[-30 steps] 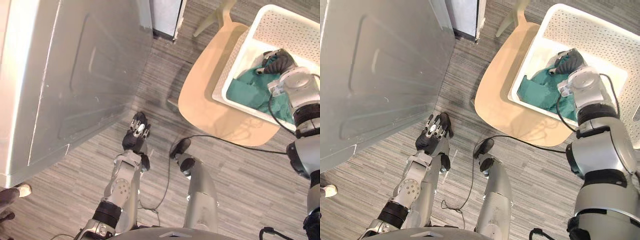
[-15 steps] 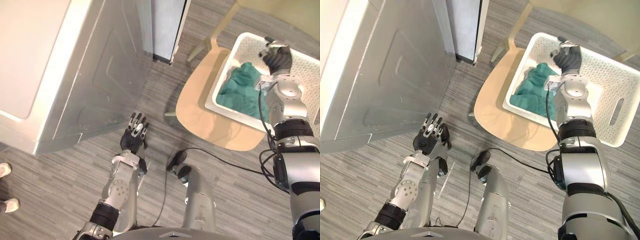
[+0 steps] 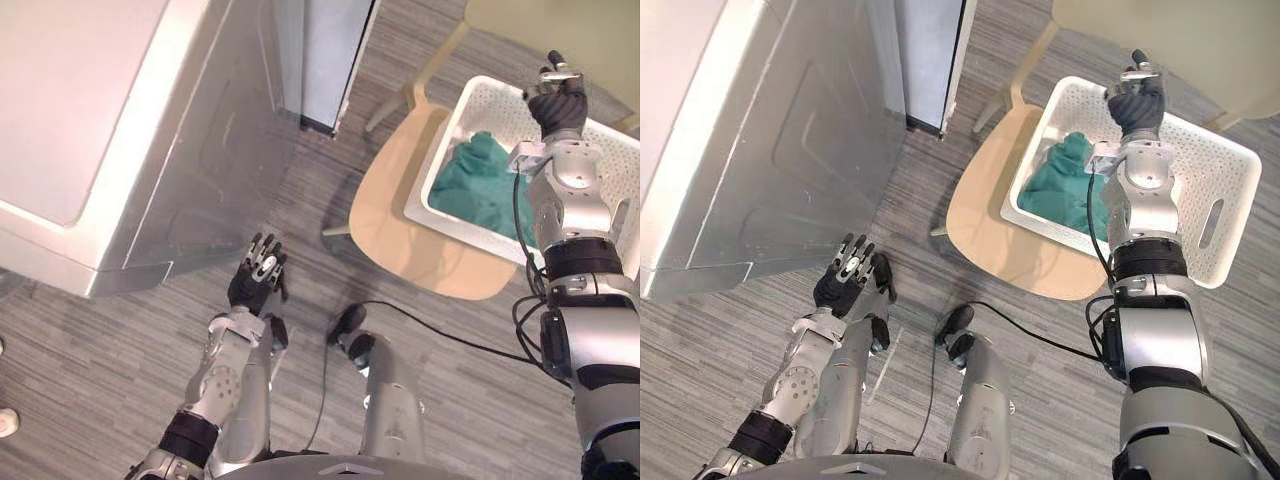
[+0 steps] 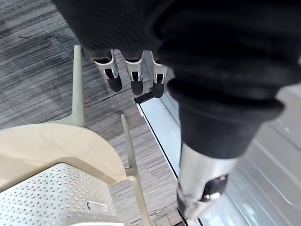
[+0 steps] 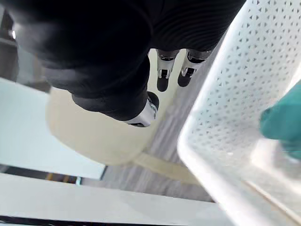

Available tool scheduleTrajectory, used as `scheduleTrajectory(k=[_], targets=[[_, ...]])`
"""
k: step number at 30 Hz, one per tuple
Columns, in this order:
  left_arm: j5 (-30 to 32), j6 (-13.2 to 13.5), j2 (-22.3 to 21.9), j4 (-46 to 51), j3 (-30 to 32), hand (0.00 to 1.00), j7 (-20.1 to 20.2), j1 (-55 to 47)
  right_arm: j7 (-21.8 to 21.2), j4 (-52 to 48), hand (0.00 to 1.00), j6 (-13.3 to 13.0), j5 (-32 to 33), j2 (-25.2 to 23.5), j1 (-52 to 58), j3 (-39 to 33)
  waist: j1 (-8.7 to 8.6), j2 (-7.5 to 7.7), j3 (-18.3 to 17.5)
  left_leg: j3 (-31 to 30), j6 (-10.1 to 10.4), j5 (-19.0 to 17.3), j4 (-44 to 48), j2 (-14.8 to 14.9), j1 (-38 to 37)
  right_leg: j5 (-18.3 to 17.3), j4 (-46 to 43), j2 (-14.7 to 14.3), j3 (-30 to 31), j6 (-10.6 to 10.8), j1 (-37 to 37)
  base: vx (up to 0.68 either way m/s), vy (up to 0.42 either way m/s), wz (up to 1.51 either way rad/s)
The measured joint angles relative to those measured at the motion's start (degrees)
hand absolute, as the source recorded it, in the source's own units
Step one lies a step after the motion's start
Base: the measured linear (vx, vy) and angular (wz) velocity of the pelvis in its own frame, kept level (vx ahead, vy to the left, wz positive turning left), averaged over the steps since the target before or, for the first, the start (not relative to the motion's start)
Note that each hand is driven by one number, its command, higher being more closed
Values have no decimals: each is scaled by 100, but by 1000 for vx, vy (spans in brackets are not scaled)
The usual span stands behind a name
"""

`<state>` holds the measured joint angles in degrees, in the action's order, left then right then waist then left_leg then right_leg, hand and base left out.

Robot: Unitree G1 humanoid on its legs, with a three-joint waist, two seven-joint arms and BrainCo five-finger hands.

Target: Pick up the laundry basket with both hands and put the clothes into the washing machine.

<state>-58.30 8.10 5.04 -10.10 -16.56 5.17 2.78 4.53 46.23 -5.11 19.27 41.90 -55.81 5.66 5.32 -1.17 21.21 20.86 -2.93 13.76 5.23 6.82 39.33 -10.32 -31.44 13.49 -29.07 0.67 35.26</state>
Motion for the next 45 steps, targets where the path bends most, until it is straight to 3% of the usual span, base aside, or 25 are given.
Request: scheduleTrajectory(k=[4,13,20,29,34,35,36,38,40,43,45], targets=[[-7,-16,73,46,-209,0,44,-10,-370,884,0,295,-916,157,-371,938,-7,2,3,15,-26,59,-55,-5,214,23,-11,-2,9,-7,250,62,-8,-2],[4,-49,-16,64,-330,0,151,-9,-843,1889,0,417,-1748,871,-979,2183,81,-18,46,54,22,165,-249,-33,780,38,-62,17,16,-24,928,59,28,-1],[0,-63,-305,79,-332,0,164,11,-954,2058,0,384,-1746,1296,-1079,2348,86,-25,169,80,63,195,-353,-56,973,-23,-169,50,16,-64,1200,68,30,1],[-7,-88,-396,266,-368,0,369,29,-1041,2239,0,464,-1604,1435,-1564,2955,99,-56,183,150,92,215,-450,-69,1185,-30,-157,52,83,-72,1515,37,35,-3],[-9,-123,-406,263,-357,0,377,63,-1051,2204,0,531,-177,1423,-1676,3094,107,-76,171,210,111,217,-563,-87,1161,-44,-228,58,179,-69,1622,1,11,-3],[-12,-129,-413,263,-353,0,380,68,-1051,2209,100,532,190,1424,-1712,3192,108,-77,169,258,117,212,-583,-80,1156,-49,-248,59,193,-78,1647,0,0,0],[-13,-133,-420,263,-347,0,381,74,-1052,2209,100,534,375,1424,-1733,3229,106,-78,168,274,157,184,-590,-80,1153,-48,-250,62,201,-79,1655,-16,6,5],[-60,-176,-453,255,-243,0,394,146,-1061,2211,100,535,1043,1431,-1763,3246,93,-76,162,490,604,-173,-517,-73,1153,6,-150,148,194,-122,1640,-22,5,14],[-140,-187,-630,233,-30,0,410,166,-1171,2122,100,523,1741,1369,-1780,3254,113,-160,111,554,328,109,-332,-4,1155,-50,-299,171,260,-85,1658,-12,-12,-5],[-181,-171,-601,212,74,0,504,237,-1402,1982,100,527,2532,1244,-1749,3219,146,-164,75,543,333,121,-346,0,1133,-43,-292,156,270,-75,1648,-9,-7,-4],[-237,-172,-607,133,74,0,513,232,-1665,1910,100,536,3206,953,-1690,3142,293,-193,54,530,316,173,-368,38,1108,-53,-301,102,282,-94,1640,-19,-38,-6]])
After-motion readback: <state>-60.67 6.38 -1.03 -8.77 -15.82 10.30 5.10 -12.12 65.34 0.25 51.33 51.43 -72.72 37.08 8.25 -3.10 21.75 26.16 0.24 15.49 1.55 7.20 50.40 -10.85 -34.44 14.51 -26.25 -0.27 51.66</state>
